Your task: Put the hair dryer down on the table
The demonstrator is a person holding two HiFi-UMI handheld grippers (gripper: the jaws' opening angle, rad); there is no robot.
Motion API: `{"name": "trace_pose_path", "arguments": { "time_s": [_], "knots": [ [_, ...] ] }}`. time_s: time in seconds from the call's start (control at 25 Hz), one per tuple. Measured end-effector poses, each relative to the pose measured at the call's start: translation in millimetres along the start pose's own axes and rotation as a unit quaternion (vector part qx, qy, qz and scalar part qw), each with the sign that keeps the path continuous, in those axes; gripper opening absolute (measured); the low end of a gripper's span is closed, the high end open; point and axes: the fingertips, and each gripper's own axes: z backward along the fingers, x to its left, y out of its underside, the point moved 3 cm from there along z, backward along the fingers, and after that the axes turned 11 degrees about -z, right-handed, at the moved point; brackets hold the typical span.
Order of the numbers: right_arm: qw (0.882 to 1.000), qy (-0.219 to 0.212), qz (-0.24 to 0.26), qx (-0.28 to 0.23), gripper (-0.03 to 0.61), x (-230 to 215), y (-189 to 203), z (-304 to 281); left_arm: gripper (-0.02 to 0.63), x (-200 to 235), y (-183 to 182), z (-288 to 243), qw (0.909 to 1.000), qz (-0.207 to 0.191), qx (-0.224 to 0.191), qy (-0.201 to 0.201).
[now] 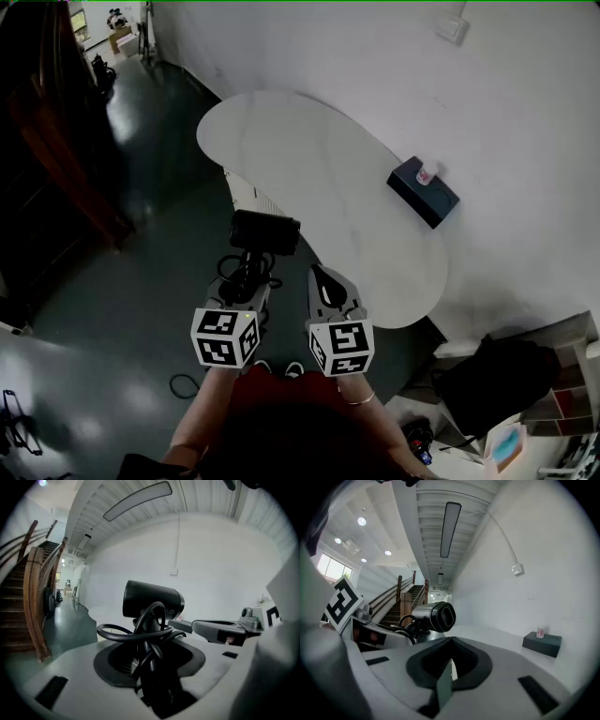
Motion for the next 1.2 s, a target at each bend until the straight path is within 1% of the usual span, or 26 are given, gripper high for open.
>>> {"name": "trace_pose_path", "arguments": {
  "time_s": [0.16,0.28,0.44,0.56,0.72,0.88,1.04,1.2],
  "knots": [
    [1.0,-0.012,-0.021,-0.007,0.015,-9,0,-1,0.199,-1,-1,-6,1.0,0.001,-0.001,-0.004],
    [0.999,-0.017,-0.044,-0.002,0.015,-21,3,-2,0.199,-3,-2,-9,0.9999,0.001,-0.002,-0.011],
    [0.999,-0.012,-0.044,0.003,0.015,-39,3,-4,0.199,-4,-6,-13,0.9997,0.008,-0.012,-0.018],
    [0.999,-0.012,-0.051,0.009,0.015,-48,-1,-10,0.199,-3,-13,-15,0.9995,0.007,-0.017,-0.026],
    [0.998,-0.018,-0.058,0.014,0.015,-53,-1,-19,0.199,2,-16,-25,0.9994,0.003,-0.014,-0.03],
    [0.997,-0.024,-0.065,0.02,0.015,-58,0,-33,0.199,6,-21,-45,0.9996,0.004,-0.008,-0.027],
    [0.997,-0.017,-0.072,0.019,0.015,-66,-4,-56,0.199,15,-29,-72,0.9999,-0.002,-0.01,-0.012],
    [0.997,-0.007,-0.071,0.025,0.015,-75,-4,-91,0.199,33,-35,-111,0.9999,-0.003,-0.009,0.006]
  ]
}}
